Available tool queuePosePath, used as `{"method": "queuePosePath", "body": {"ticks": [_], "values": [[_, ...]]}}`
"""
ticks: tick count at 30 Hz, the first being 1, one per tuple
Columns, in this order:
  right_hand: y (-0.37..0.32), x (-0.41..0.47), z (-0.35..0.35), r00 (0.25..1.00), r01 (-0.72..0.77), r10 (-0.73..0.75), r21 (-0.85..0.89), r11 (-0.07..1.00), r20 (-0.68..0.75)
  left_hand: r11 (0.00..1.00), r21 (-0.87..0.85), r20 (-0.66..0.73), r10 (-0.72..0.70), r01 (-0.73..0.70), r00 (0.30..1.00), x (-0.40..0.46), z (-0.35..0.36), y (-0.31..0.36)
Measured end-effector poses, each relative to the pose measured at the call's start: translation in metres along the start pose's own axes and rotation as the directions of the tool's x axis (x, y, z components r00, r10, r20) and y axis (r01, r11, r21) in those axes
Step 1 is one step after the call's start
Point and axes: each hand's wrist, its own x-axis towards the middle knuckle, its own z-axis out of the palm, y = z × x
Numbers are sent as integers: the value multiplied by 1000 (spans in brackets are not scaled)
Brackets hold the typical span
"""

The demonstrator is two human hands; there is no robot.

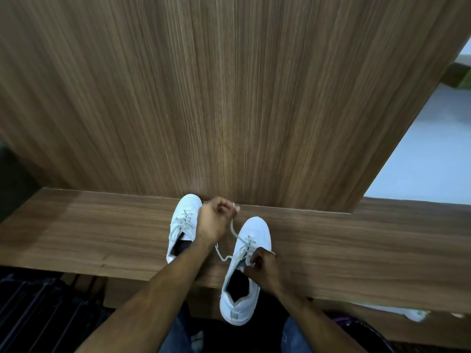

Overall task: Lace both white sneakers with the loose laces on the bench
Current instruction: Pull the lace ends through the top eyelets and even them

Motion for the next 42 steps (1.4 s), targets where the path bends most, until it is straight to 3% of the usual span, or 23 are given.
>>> {"method": "queuePosePath", "body": {"ticks": [2, 4, 7, 9, 12, 15, 19, 23, 29, 33, 37, 40, 42], "values": [[6, 1, 1, 1000, -10, 11, 54, 998, -21, 911, 389, 213, 55, -136, 976, -13, 1, -21], [10, 2, 2, 1000, -17, 20, 119, 993, -21, 800, 548, 365, 34, -244, 930, -29, 1, -38], [18, 4, 3, 1000, -28, 30, 192, 981, -3, 687, 580, 512, 112, -439, 852, -45, 5, -58], [21, 4, 1, 999, -26, 20, 223, 975, 30, 544, 635, 554, 173, -548, 814, -52, 8, -65], [23, 4, -1, 999, -35, 28, 274, 961, 31, 411, 689, 563, 216, -597, 798, -59, 14, -70], [24, 4, -3, 999, -38, 26, 325, 945, 40, 359, 711, 549, 256, -605, 796, -63, 19, -70], [24, 4, -3, 997, -55, 35, 361, 931, 63, 338, 761, 491, 258, -554, 832, -65, 25, -65], [23, 3, -3, 998, -55, 36, 388, 920, 55, 382, 772, 519, 84, -509, 850, -68, 27, -65], [25, 3, -2, 999, -9, -6, 337, 941, 42, 441, 778, 457, 89, -447, 885, -73, 34, -68], [21, 0, -5, 997, -82, 66, 440, 894, 50, 470, 773, 450, 69, -427, 891, -68, 33, -65], [20, 2, -3, 1000, -29, 25, 286, 958, 17, 579, 731, 423, 31, -361, 906, -64, 30, -69], [11, 3, -10, 1000, 23, -23, 66, 998, -11, 676, 671, 391, 30, -306, 920, -63, 22, -71], [2, 5, -26, 991, 52, -48, 25, 998, -124, 698, 664, 367, 9, -269, 930, -63, 15, -73]]}}
